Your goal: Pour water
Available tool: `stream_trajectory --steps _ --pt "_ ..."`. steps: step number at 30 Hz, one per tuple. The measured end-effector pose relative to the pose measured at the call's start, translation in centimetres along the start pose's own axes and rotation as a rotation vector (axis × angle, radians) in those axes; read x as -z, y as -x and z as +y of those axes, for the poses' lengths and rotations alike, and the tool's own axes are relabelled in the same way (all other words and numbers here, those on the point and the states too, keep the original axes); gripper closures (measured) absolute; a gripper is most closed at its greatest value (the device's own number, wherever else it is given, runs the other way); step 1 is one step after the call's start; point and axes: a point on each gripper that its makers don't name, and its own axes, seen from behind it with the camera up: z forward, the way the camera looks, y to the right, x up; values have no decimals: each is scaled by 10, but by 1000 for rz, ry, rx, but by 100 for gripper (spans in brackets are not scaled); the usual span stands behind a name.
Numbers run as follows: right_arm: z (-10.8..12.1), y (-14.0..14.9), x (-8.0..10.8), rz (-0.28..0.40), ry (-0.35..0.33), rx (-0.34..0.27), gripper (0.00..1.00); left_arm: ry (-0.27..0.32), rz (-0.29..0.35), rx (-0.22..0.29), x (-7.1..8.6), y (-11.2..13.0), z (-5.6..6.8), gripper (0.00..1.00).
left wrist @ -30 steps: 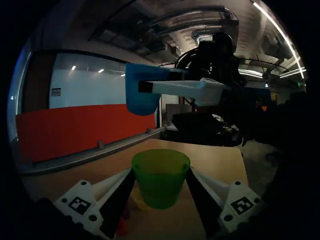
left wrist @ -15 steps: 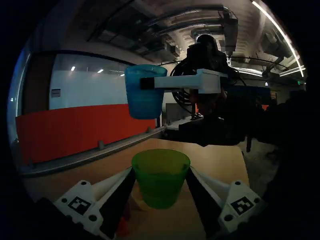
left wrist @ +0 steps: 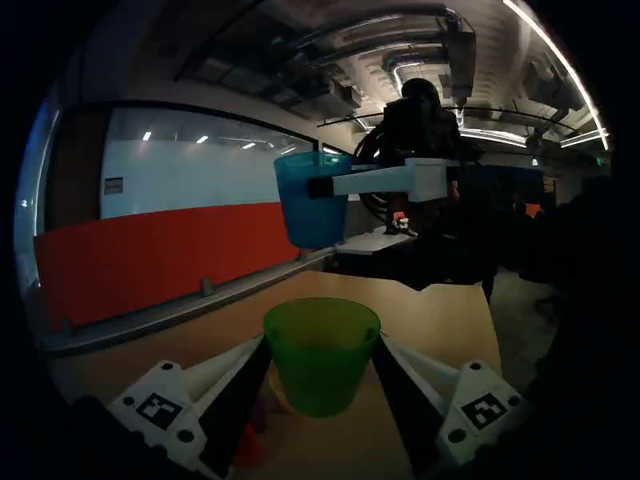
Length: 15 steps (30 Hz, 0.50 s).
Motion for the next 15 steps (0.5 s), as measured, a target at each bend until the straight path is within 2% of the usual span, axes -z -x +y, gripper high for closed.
stream_trajectory --steps 15 --pt "13 28 31 -1 55 -6 12 -18 -29 -14 10 5 -1 15"
